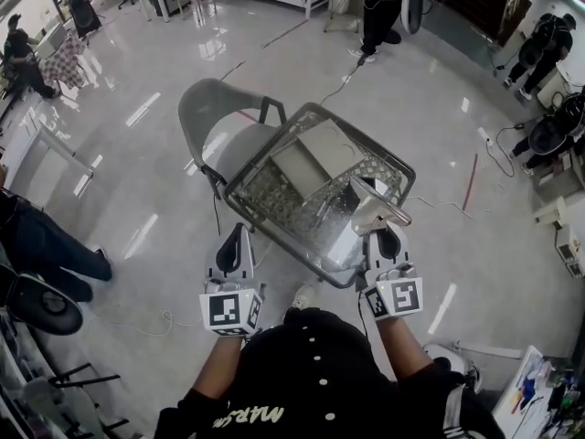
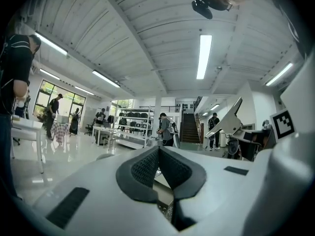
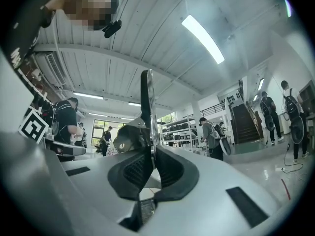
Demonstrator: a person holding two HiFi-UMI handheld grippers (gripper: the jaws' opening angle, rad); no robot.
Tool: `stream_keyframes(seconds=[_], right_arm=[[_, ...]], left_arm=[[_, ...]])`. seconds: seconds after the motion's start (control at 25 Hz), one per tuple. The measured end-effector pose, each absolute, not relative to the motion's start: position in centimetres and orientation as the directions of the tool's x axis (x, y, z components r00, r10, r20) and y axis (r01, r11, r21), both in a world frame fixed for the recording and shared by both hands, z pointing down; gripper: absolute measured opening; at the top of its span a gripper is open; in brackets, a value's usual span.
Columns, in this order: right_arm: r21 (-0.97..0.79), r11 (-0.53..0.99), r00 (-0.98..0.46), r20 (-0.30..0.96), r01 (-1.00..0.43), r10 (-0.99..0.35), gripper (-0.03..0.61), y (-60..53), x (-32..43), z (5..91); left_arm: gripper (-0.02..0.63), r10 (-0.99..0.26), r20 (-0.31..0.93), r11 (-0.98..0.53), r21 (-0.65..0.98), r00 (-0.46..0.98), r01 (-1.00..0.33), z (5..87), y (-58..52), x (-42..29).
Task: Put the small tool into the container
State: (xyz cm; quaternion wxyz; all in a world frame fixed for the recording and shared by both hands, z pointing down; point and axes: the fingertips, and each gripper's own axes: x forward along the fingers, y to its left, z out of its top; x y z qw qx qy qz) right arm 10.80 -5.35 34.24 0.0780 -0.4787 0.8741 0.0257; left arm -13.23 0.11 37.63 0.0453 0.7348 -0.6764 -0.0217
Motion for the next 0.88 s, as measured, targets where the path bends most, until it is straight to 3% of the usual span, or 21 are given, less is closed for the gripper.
stream_keyframes(seconds=[0.88], right_arm=[[-0.057,0.560,-0.554,-0.097,-0.826,-0.827,0.020,-15.8,10.9,36.5]], left_arm=[[0.026,-0.994,0.072,-0.080,0.105,0.088,-0.991,38.2,-9.5,-12.0]])
